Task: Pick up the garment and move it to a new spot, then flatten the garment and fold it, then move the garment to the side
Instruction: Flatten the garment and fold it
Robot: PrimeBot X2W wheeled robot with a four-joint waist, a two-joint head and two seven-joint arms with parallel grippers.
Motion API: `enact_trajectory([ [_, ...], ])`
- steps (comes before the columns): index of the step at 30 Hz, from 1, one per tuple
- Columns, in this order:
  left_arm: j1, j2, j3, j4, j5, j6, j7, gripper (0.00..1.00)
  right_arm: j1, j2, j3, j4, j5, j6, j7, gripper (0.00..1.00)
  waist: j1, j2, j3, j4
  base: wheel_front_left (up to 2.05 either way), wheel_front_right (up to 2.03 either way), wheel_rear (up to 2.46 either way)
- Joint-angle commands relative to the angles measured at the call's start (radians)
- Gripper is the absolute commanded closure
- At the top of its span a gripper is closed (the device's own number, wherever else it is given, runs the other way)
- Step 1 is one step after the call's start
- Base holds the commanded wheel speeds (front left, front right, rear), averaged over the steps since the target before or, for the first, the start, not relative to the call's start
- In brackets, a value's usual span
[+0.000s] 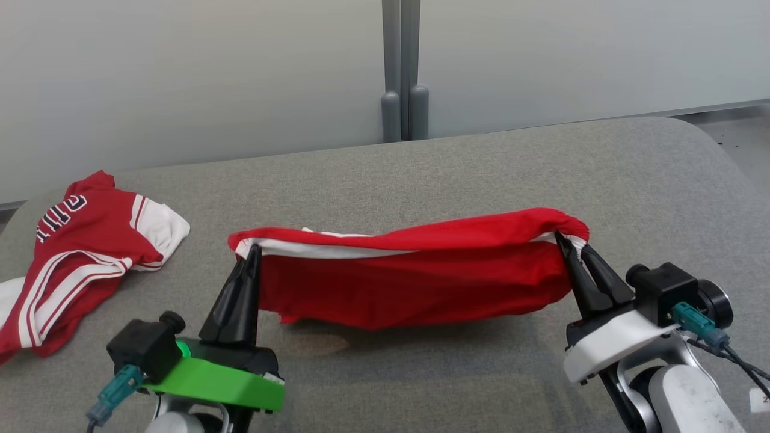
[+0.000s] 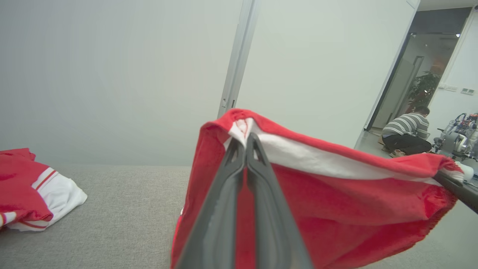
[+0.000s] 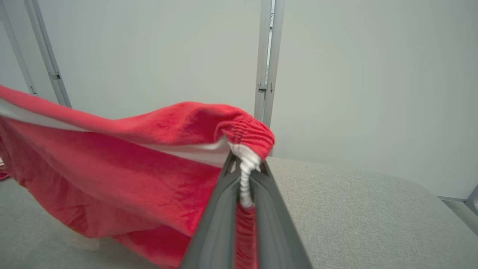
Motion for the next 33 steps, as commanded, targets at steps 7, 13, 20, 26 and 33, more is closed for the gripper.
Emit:
enact_trajectory([
  [7,-0.203,0.07,0.029,-0.005,-0.014,-0.02,0.121,1.0,-0.195,-0.085,0.059,0.068,0.046,0.0,0.054,1.0,0.0,0.0051,0.046,-0.001,0.0,0.0,0.0],
  [13,-0.495,0.105,0.04,0.154,-0.022,-0.052,0.198,1.0,-0.511,-0.119,0.151,0.251,0.036,0.0,0.031,1.0,0.0,0.0051,0.162,-0.006,0.0,0.0,0.0],
  [20,-0.869,0.105,0.017,0.378,0.023,-0.073,0.175,1.0,-0.903,-0.1,0.224,0.508,0.032,0.0,-0.065,1.0,0.0,0.0051,0.255,0.011,0.0,0.0,0.0],
  [26,-1.116,0.07,-0.015,0.514,0.061,-0.081,0.076,1.0,-1.145,-0.089,0.197,0.696,-0.009,0.0,-0.177,1.0,0.0,0.0051,0.283,0.047,0.0,0.0,0.0],
  [33,-1.115,0.009,-0.071,0.616,0.053,-0.086,-0.015,1.0,-1.136,-0.06,0.154,0.829,-0.069,0.0,-0.21,1.0,0.0,0.0051,0.331,0.089,0.0,0.0,0.0],
])
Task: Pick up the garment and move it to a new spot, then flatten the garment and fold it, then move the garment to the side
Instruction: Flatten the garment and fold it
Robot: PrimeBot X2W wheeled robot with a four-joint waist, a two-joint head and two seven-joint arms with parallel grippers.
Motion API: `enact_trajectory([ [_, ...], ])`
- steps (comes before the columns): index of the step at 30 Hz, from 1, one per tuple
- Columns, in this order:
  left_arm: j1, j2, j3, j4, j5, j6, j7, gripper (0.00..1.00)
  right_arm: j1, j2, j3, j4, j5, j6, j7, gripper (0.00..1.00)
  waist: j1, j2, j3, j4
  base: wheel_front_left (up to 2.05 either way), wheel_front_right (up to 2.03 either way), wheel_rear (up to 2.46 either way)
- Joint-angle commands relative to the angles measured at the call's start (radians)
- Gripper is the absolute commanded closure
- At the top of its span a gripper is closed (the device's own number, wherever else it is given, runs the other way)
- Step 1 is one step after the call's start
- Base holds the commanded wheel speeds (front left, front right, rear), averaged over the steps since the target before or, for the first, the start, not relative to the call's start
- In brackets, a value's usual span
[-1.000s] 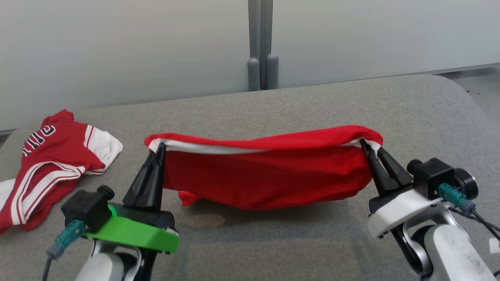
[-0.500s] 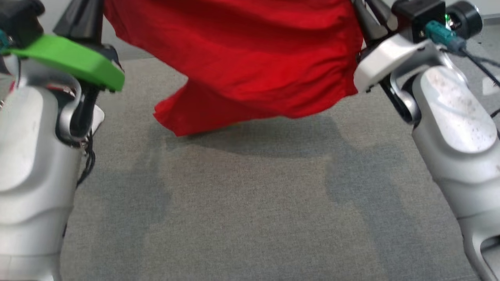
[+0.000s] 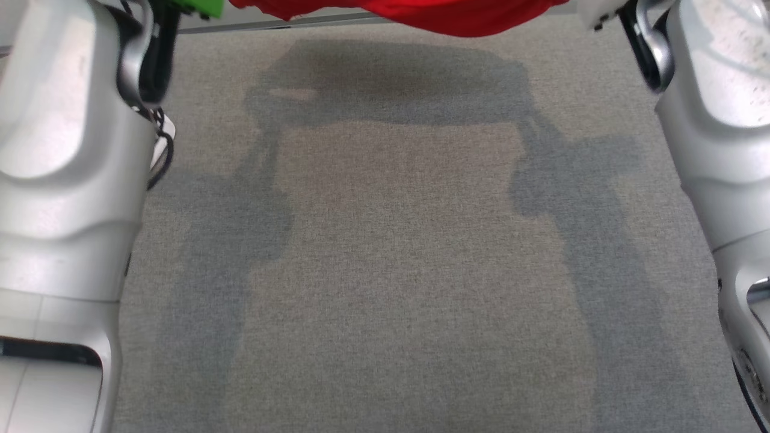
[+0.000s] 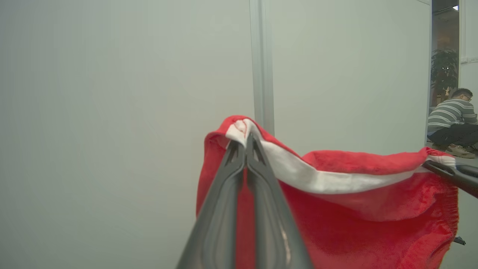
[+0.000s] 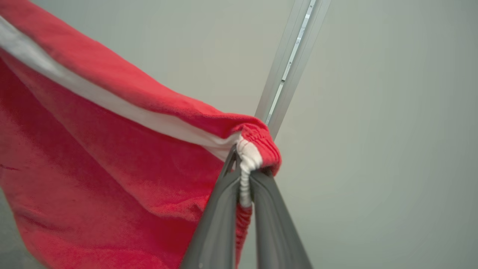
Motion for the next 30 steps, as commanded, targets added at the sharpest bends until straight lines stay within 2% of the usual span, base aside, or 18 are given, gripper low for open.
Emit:
enact_trajectory([
  [1,0.059,-0.004,-0.015,0.017,-0.015,-0.004,-0.014,1.0,0.059,0.002,0.005,0.024,-0.001,-0.001,-0.004,1.0,-0.0001,0.0051,0.039,0.03,0.0,0.0,0.0],
  [4,0.142,-0.004,-0.049,0.019,-0.044,-0.006,-0.03,1.0,0.138,0.009,0.025,0.04,0.022,-0.001,-0.004,1.0,-0.0001,0.0051,0.067,0.036,0.0,0.0,0.0],
  [10,0.322,0.039,-0.092,-0.045,-0.095,-0.006,-0.044,1.0,0.285,0.005,0.058,-0.006,0.086,-0.001,-0.005,1.0,-0.0001,0.0051,0.089,0.03,0.0,0.0,0.0],
  [15,0.524,0.076,-0.065,-0.181,-0.116,-0.006,-0.045,1.0,0.433,-0.01,0.072,-0.12,0.146,-0.001,-0.004,1.0,-0.0001,0.0051,0.079,0.017,0.0,0.0,0.0],
  [19,0.699,0.087,-0.032,-0.306,-0.097,0.023,-0.045,1.0,0.55,-0.016,0.054,-0.235,0.165,-0.001,-0.004,1.0,-0.0001,0.0051,0.055,0.013,0.0,0.0,0.0],
  [25,0.925,0.07,-0.01,-0.454,-0.081,0.071,-0.045,1.0,0.739,-0.018,0.009,-0.388,0.143,-0.001,-0.004,1.0,-0.0001,0.0051,0.008,0.025,0.0,0.0,0.0],
  [30,1.094,0.045,0.0,-0.534,-0.068,0.106,-0.044,1.0,0.906,0.01,-0.037,-0.491,0.112,-0.001,-0.004,1.0,-0.0001,0.0051,-0.049,0.035,0.0,0.0,0.0],
])
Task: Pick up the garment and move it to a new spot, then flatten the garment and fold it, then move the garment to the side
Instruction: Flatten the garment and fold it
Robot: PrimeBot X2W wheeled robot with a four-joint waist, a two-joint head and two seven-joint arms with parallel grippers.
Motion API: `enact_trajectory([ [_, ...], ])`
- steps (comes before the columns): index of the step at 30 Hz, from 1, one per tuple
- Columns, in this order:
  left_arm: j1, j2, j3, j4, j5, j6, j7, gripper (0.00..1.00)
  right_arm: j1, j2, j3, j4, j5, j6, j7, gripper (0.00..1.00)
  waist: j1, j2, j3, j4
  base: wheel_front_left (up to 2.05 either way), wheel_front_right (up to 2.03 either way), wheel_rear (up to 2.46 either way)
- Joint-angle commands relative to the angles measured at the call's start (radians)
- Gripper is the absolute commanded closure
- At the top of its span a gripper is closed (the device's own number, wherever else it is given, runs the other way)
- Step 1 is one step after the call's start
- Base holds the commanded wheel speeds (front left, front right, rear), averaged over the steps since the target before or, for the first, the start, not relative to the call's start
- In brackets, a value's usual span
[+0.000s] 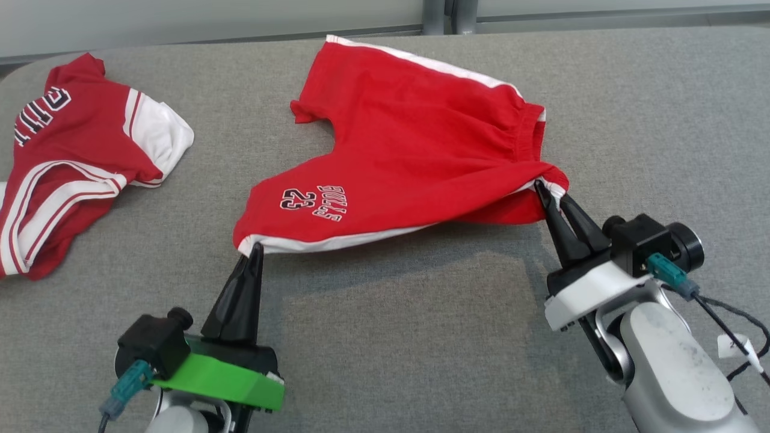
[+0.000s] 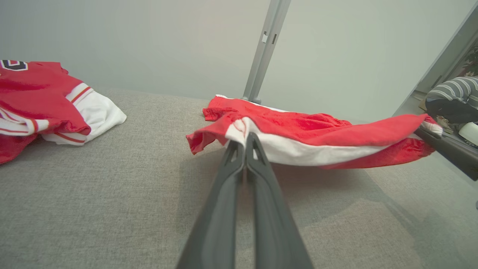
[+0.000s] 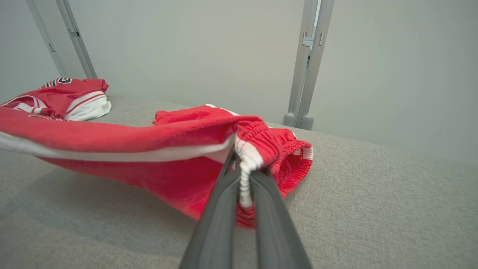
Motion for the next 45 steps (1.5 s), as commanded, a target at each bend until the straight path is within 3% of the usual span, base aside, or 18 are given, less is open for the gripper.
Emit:
enact_trajectory([
  [1,0.032,-0.006,0.003,-0.01,0.01,0.005,0.0,1.0,0.037,0.006,-0.009,-0.016,-0.01,-0.001,-0.003,1.0,0.0,0.0051,-0.035,0.007,0.0,0.0,0.0],
  [16,0.308,0.026,0.01,-0.169,0.032,0.067,-0.001,1.0,0.356,0.05,-0.064,-0.195,-0.053,-0.001,-0.003,1.0,0.0,0.0051,-0.19,0.009,0.0,0.0,0.0],
  [23,0.412,0.047,0.008,-0.261,0.042,0.112,0.013,1.0,0.465,0.052,-0.082,-0.265,-0.065,-0.001,-0.003,1.0,0.0,0.0051,-0.206,-0.011,0.0,0.0,0.0],
  [30,0.444,0.058,-0.012,-0.314,0.06,0.126,0.03,1.0,0.526,0.062,-0.084,-0.291,-0.06,-0.001,-0.003,1.0,0.0,0.0051,-0.193,-0.032,0.0,0.0,0.0],
  [38,0.362,0.066,-0.019,-0.261,0.065,0.105,0.05,1.0,0.497,0.073,-0.068,-0.238,-0.045,-0.001,-0.003,1.0,0.0,0.0051,-0.167,-0.051,0.0,0.0,0.0],
  [45,0.205,0.099,-0.014,-0.132,0.059,0.043,0.092,1.0,0.43,0.077,-0.058,-0.193,-0.037,-0.001,-0.003,1.0,0.0,0.0051,-0.141,-0.063,0.0,0.0,0.0],
])
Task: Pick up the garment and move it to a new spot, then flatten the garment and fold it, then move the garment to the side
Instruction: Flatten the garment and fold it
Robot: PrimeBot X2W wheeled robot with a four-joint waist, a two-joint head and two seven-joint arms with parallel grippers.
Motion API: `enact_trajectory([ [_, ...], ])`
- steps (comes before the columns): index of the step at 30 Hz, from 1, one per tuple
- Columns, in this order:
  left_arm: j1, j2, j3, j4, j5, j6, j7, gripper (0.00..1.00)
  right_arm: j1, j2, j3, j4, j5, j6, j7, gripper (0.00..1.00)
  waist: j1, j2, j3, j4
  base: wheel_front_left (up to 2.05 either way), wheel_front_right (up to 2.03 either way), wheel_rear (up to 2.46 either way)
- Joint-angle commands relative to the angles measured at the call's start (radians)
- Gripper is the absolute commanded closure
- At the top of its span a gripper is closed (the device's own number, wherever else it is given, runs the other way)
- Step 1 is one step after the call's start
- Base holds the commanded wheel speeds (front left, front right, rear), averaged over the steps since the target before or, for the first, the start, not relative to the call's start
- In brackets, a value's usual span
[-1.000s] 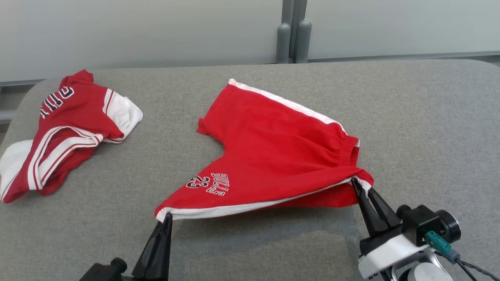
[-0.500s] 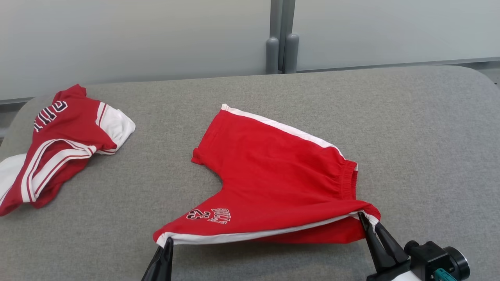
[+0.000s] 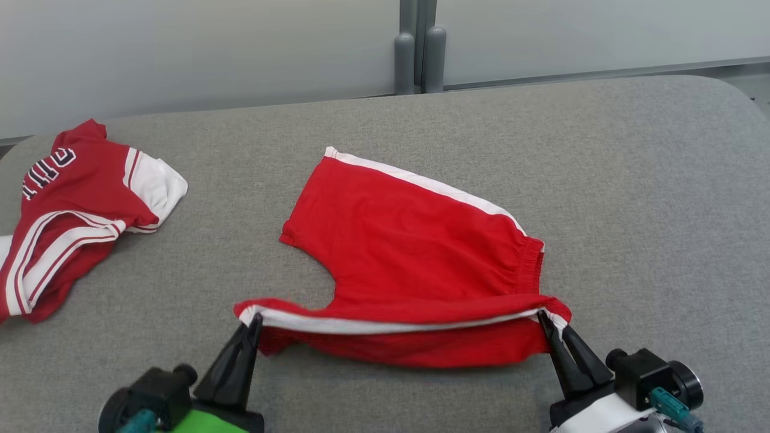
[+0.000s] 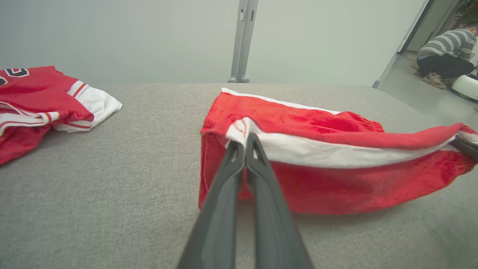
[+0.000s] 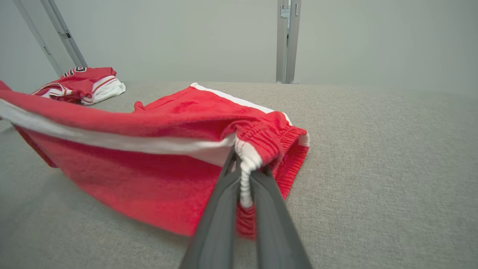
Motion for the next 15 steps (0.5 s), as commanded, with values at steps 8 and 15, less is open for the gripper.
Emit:
enact_trajectory([
  [8,-0.338,0.014,-0.004,0.22,0.025,-0.076,0.076,1.0,-0.127,0.011,-0.012,0.089,0.003,-0.001,-0.003,1.0,0.0,0.0051,0.084,-0.037,0.0,0.0,0.0],
  [15,-0.589,-0.006,-0.028,0.428,0.049,-0.114,0.106,1.0,-0.266,0.037,-0.008,0.159,0.011,-0.001,-0.003,1.0,0.0,0.0051,0.192,-0.101,0.0,0.0,0.0],
])
